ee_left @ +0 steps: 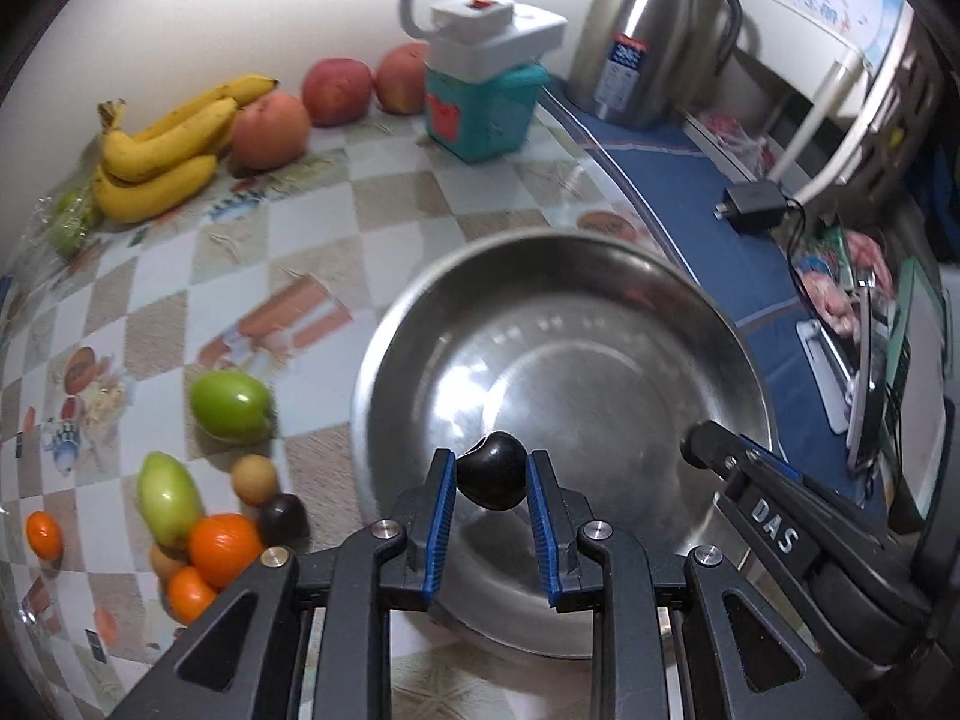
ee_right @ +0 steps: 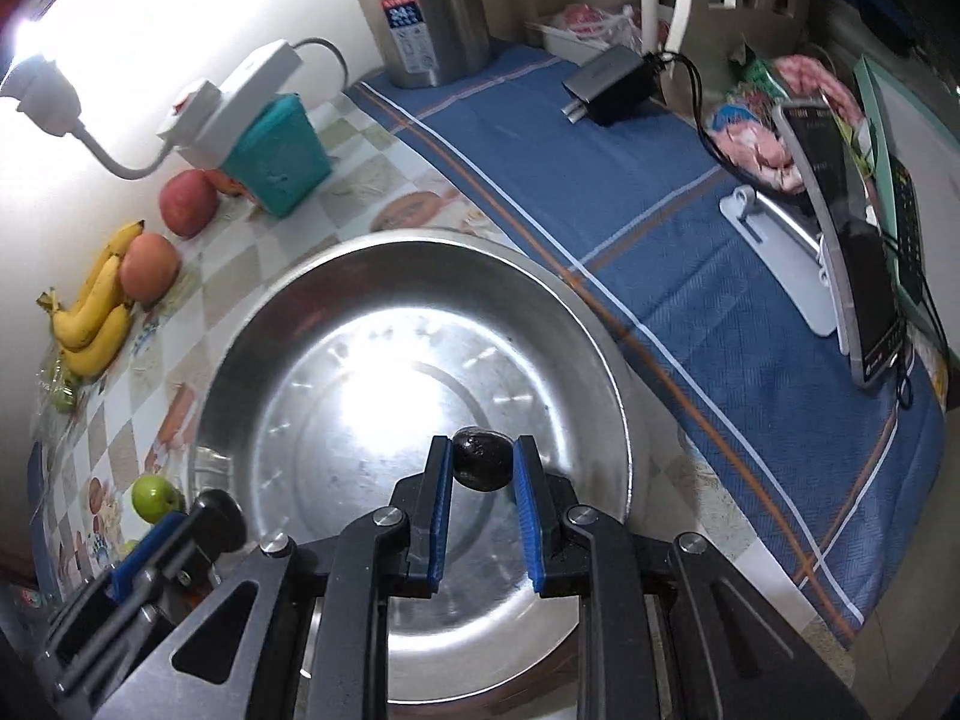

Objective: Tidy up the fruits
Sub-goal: 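Carry the black plum in the left tool over the steel pan while the right tool carries its plum, then open the left tool to drop its plum in the pan while the right tool drops its plum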

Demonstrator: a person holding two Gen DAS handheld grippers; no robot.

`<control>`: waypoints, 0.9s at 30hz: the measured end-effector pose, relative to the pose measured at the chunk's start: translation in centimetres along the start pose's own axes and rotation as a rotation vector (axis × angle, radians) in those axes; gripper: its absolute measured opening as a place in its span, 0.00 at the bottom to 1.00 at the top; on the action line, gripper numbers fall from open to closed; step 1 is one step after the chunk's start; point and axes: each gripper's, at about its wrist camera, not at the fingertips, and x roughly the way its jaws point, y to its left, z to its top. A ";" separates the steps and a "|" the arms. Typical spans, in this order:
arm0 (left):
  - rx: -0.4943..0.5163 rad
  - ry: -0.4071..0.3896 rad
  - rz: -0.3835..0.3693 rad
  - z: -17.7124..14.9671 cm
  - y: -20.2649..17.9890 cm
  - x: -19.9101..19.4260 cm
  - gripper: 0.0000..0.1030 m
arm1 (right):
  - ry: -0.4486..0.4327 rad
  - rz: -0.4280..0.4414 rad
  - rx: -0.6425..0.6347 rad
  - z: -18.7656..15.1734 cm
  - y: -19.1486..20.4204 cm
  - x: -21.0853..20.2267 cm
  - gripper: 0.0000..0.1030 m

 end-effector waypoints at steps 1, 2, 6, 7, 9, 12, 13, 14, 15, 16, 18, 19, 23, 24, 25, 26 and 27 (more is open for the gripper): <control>0.006 0.005 0.000 -0.2 -0.2 0.2 0.25 | 0.004 -0.003 0.001 0.0 -0.1 0.1 0.21; 0.012 0.010 -0.001 -0.4 -0.4 0.4 0.25 | 0.011 -0.006 0.006 0.0 -0.3 0.4 0.21; -0.002 0.037 -0.031 -0.8 -0.3 1.0 0.26 | 0.021 -0.024 0.026 -0.1 -1.0 0.8 0.21; -0.004 0.040 -0.037 -0.8 -0.2 1.0 0.26 | 0.022 -0.030 0.027 -0.1 -1.1 0.8 0.21; -0.009 0.040 -0.040 -0.8 0.0 1.0 0.26 | 0.025 -0.034 0.032 -0.1 -1.2 0.9 0.21; -0.013 0.040 -0.060 -0.8 0.1 0.8 0.30 | 0.023 -0.040 0.029 -0.2 -1.1 0.8 0.21; -0.014 0.040 -0.067 -0.8 0.1 0.8 0.38 | 0.020 -0.039 0.025 -0.2 -1.1 0.7 0.21; -0.014 0.038 -0.072 -0.8 0.1 0.6 0.50 | 0.018 -0.037 0.022 -0.2 -1.0 0.7 0.21; -0.012 0.036 -0.072 -0.8 0.1 0.5 0.52 | 0.017 -0.035 0.020 -0.1 -0.9 0.7 0.21; -0.011 0.033 -0.071 -0.8 0.1 0.3 0.53 | 0.014 -0.035 0.016 -0.1 -0.8 0.7 0.21; -0.019 0.033 -0.089 -0.6 0.2 0.1 0.54 | 0.008 -0.031 0.017 -0.1 -0.7 0.5 0.23; -0.025 0.031 -0.096 -0.5 0.2 -0.1 0.55 | 0.006 -0.032 0.020 -0.1 -0.8 0.5 0.24; -0.031 0.016 -0.089 0.0 0.6 -1.0 0.65 | -0.013 -0.026 0.026 0.0 -0.9 -0.1 0.24; -0.033 0.011 -0.083 0.1 0.8 -1.2 0.65 | -0.019 -0.026 0.026 0.1 -0.9 -0.3 0.24; -0.035 0.007 -0.076 0.2 0.9 -1.4 0.67 | -0.026 -0.027 0.025 0.1 -0.9 -0.5 0.24; -0.037 0.002 -0.064 0.2 1.1 -1.6 0.70 | -0.033 -0.025 0.022 0.1 -0.9 -0.7 0.24; -0.040 -0.002 -0.050 0.3 1.4 -1.8 0.71 | -0.038 -0.024 0.020 0.2 -0.8 -0.9 0.24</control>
